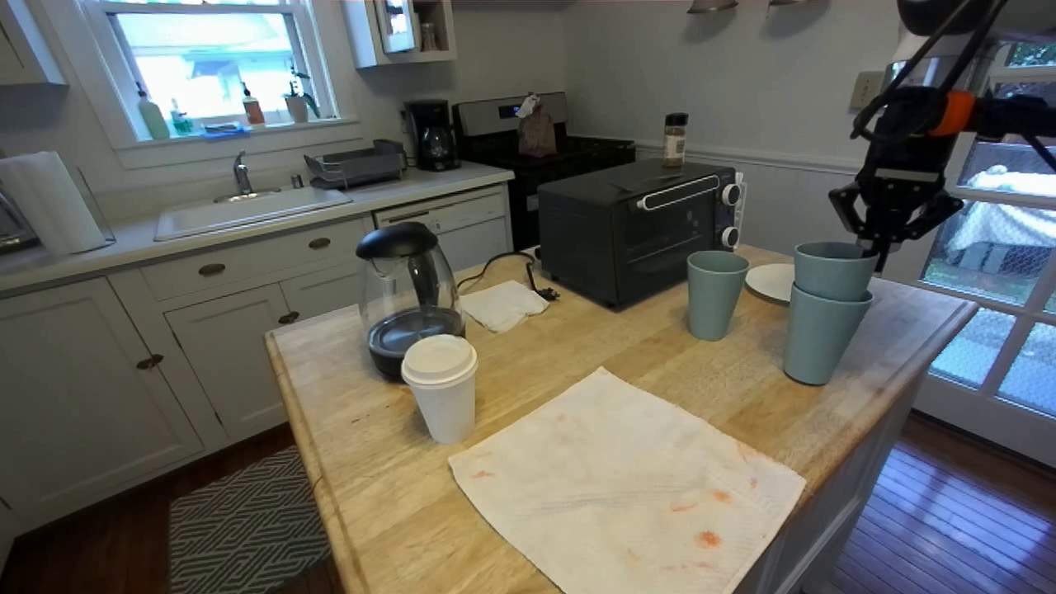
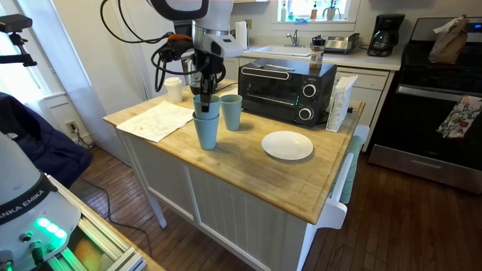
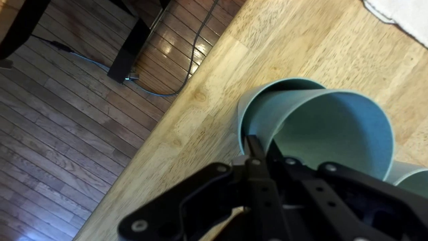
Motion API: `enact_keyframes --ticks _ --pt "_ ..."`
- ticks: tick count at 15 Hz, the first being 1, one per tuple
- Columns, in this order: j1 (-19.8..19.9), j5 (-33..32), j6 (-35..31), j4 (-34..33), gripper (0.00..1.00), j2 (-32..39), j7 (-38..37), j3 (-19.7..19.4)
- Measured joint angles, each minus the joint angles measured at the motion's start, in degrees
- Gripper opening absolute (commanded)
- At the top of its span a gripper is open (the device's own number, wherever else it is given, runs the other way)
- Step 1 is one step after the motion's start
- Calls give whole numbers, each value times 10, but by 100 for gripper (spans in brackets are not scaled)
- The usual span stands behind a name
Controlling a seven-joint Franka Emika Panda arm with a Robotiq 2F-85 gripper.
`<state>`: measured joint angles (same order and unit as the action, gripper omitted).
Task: Stack the blue cups
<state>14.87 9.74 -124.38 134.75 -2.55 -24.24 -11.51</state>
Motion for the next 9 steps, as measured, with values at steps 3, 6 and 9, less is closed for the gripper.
enact_keyframes --ticks 3,6,9 --pt "-3 0 -15 -1 53 13 1 0" --pt "-5 0 -19 -4 75 18 2 0" --pt "-8 0 -20 -4 96 21 9 0"
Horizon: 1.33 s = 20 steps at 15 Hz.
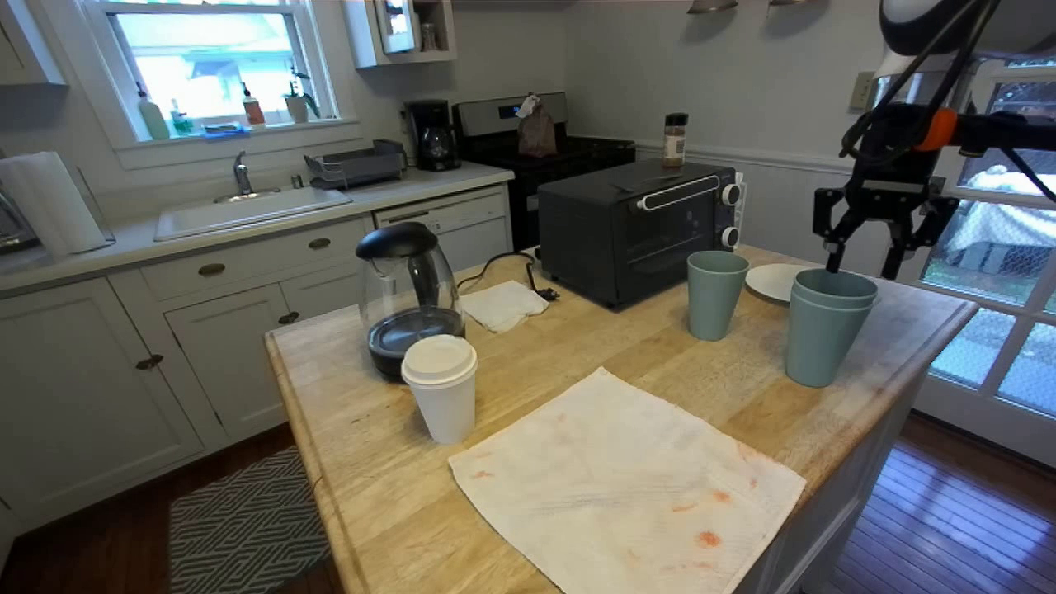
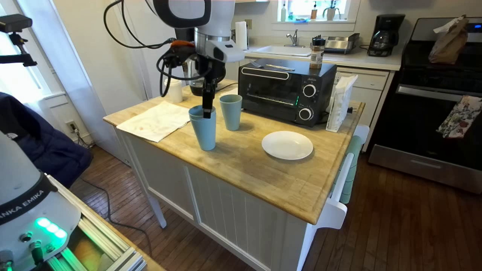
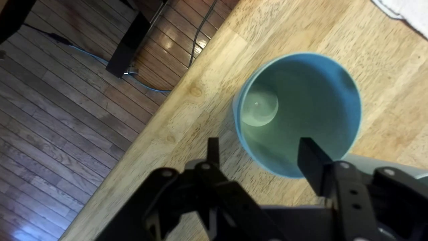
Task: Stack the blue cups
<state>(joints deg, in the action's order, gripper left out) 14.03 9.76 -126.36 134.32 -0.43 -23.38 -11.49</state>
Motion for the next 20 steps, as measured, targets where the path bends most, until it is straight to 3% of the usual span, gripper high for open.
enact_keyframes --ticks 2,7,8,10,20 --pt "-2 0 -3 0 100 5 12 0" --pt "-9 0 -16 1 97 27 50 1" --pt "-10 0 -17 1 74 32 59 2" --pt "-11 0 -19 1 69 43 75 2" --pt "-16 0 -24 0 2 62 114 2"
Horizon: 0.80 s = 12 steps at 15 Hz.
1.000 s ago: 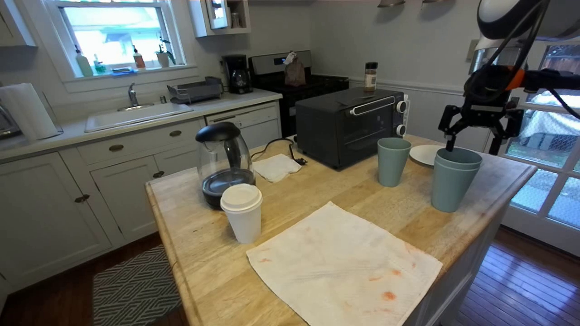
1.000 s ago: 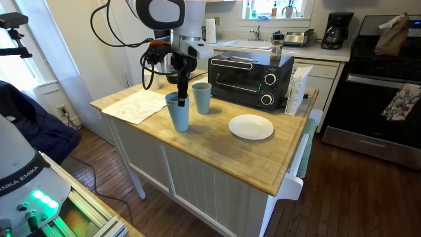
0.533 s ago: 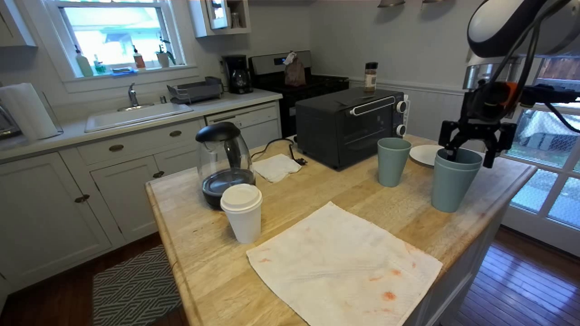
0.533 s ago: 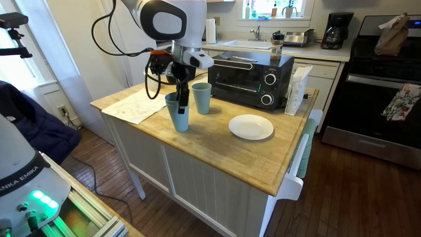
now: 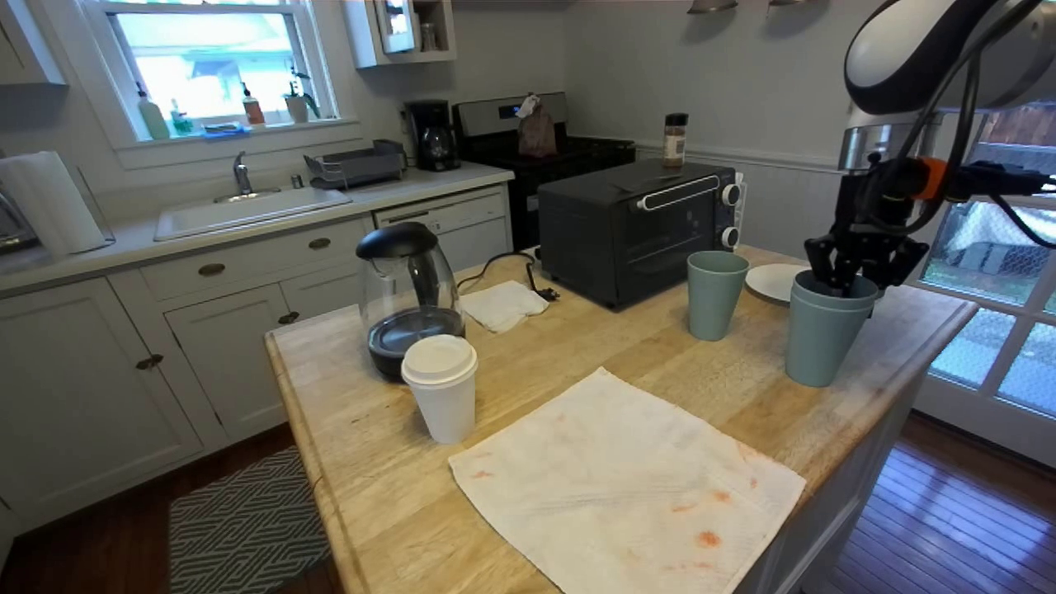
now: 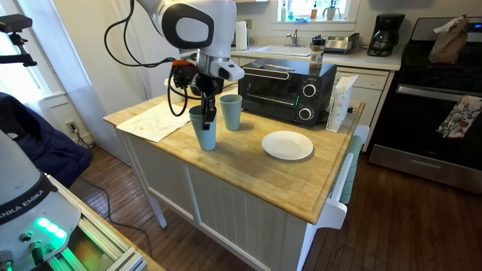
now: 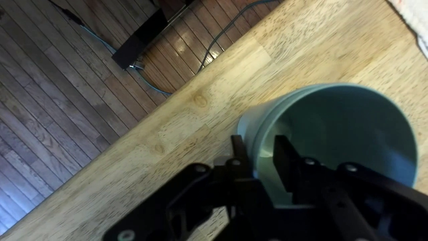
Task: Stack the blue cups
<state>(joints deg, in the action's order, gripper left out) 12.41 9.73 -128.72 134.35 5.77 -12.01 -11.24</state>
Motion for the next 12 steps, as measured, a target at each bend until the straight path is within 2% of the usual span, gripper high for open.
enact_keyframes --ticks 7,12 --pt "0 0 6 0 2 -19 32 0" --pt "0 4 47 -1 2 -74 76 0"
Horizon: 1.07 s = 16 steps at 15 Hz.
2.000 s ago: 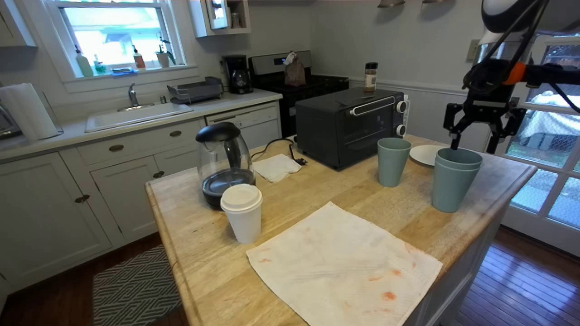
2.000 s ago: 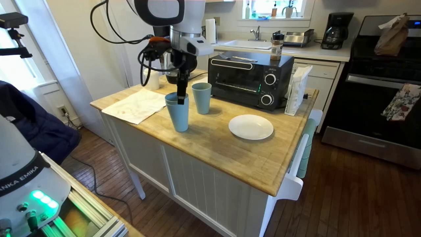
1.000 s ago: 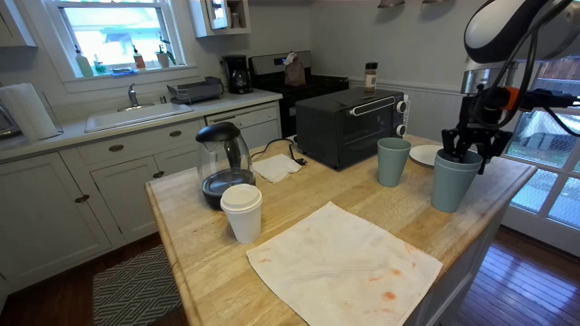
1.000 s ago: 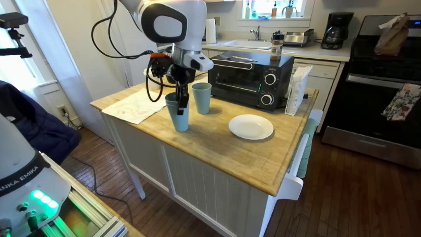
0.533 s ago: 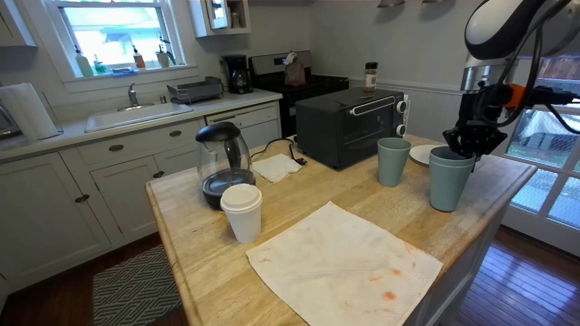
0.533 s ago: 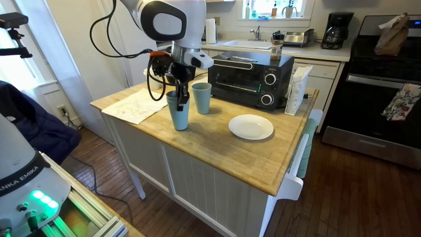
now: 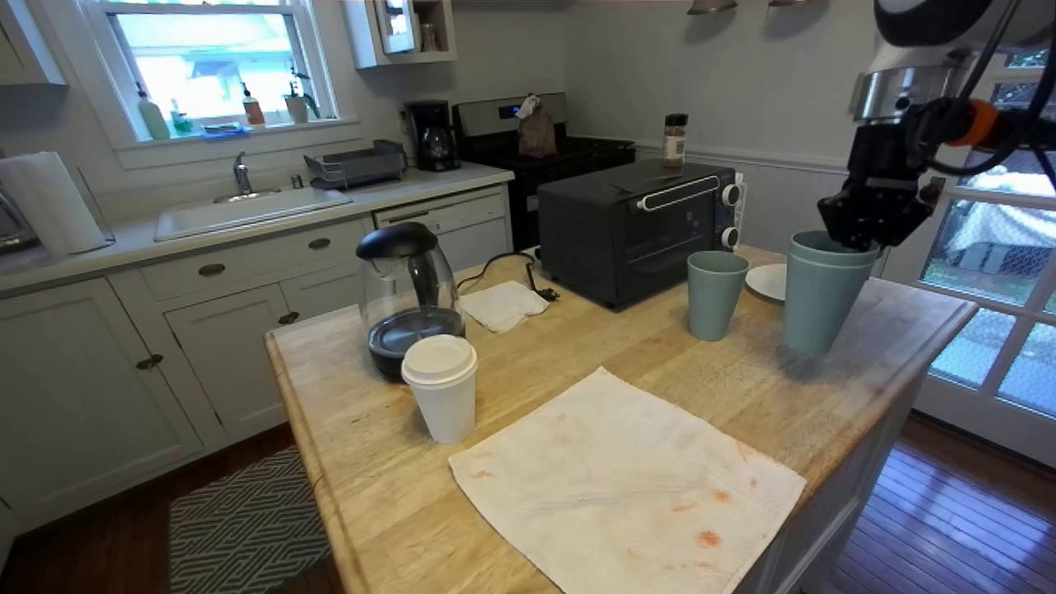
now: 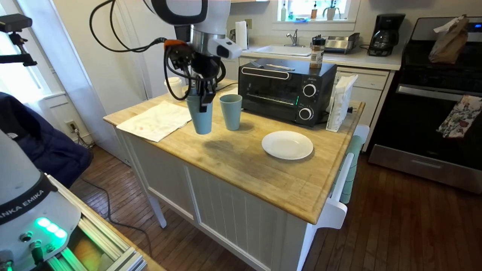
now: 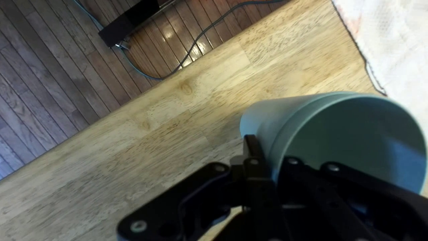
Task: Stack the blue cups
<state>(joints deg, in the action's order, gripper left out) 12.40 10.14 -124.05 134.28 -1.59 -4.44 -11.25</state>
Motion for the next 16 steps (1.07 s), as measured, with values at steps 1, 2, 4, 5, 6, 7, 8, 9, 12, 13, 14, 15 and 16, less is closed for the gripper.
enact_keyframes --ticks 1,2,4,5,6,7,8,9,12,13,14,15,16 --pt "0 5 7 0 2 -15 8 0" --pt "0 13 11 -1 2 -32 16 0" --pt "-2 38 12 -2 2 -63 28 0" --pt "-5 52 11 -4 2 -77 31 0" --pt "-9 66 7 -5 2 -89 32 0" --pt "-13 79 2 -7 2 -100 32 0" --pt "-17 91 -7 -9 2 -108 32 1" --pt "-22 102 -20 -11 2 -113 32 1" --pt "-32 126 -71 -14 2 -110 25 1" --pt "-34 130 -86 -14 2 -105 21 1" --pt "-35 131 -97 -15 2 -100 16 1" --pt "-35 131 -106 -17 2 -93 10 1" --pt "-35 131 -112 -20 2 -85 4 1"
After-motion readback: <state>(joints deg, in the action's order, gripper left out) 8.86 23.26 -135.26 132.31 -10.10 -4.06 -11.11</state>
